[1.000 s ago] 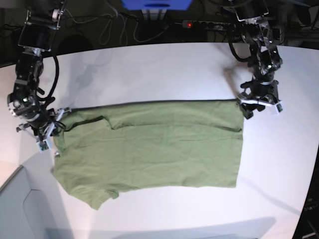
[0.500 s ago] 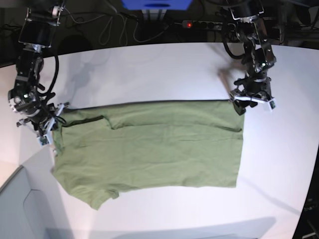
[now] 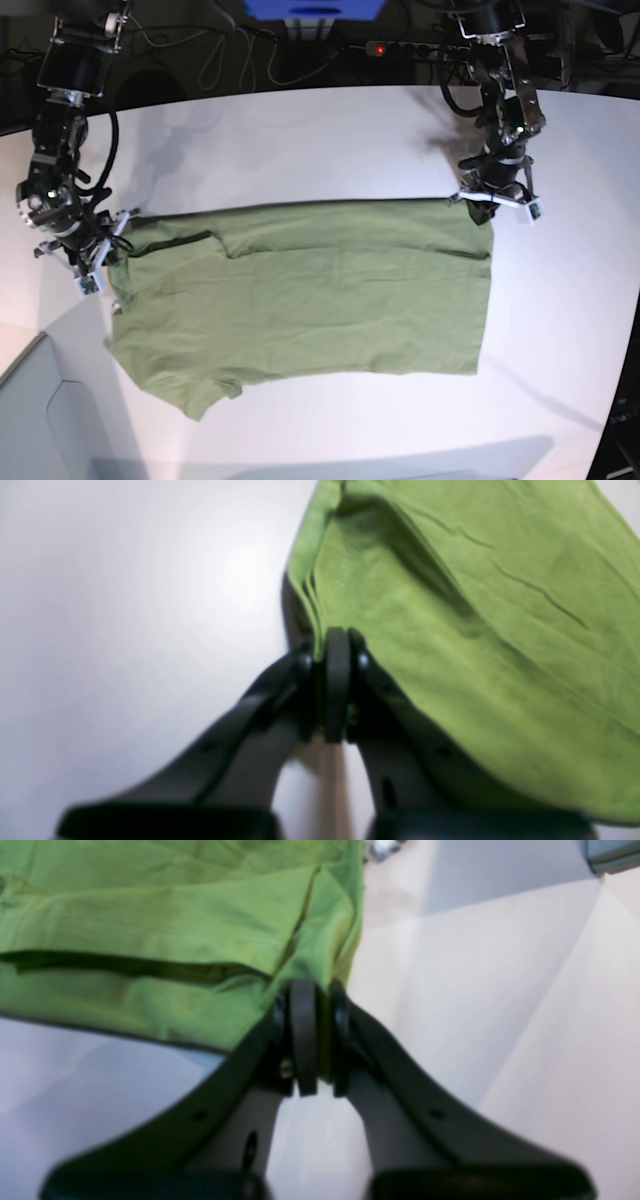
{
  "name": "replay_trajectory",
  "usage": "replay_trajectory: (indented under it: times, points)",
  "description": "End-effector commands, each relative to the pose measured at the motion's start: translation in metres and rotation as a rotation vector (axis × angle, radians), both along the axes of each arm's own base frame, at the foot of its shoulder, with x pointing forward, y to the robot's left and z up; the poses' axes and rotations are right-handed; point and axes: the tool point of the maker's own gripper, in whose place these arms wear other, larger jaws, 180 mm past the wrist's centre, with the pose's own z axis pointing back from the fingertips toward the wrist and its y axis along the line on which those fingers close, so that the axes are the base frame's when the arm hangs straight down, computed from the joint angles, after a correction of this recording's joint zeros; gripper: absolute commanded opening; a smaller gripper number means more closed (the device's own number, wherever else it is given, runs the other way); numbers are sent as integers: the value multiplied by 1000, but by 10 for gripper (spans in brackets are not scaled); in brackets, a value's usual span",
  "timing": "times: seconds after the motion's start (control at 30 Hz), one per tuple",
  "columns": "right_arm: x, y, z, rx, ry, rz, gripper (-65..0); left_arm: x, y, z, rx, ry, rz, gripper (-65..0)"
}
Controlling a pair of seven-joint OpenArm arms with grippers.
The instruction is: Fold the T-shirt properly
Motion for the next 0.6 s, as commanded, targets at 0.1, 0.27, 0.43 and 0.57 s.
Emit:
replay_trajectory:
  times: [0.1,0.27,0.43,0.57]
  points:
    - [11,-4,21,-25,-57,17,-650,10,4,25,31,-57,-9,-650]
    - [5,-1,37,-66,-90,40,-650,19,10,51,77,-116,-27,-650]
    - [5,1,51,-95,-106,47,-650,32,15,69,100,-161,-31,-650]
    - [16,1,61,-95,-135,44,-650,49,23,85,122,-204,-30,-650]
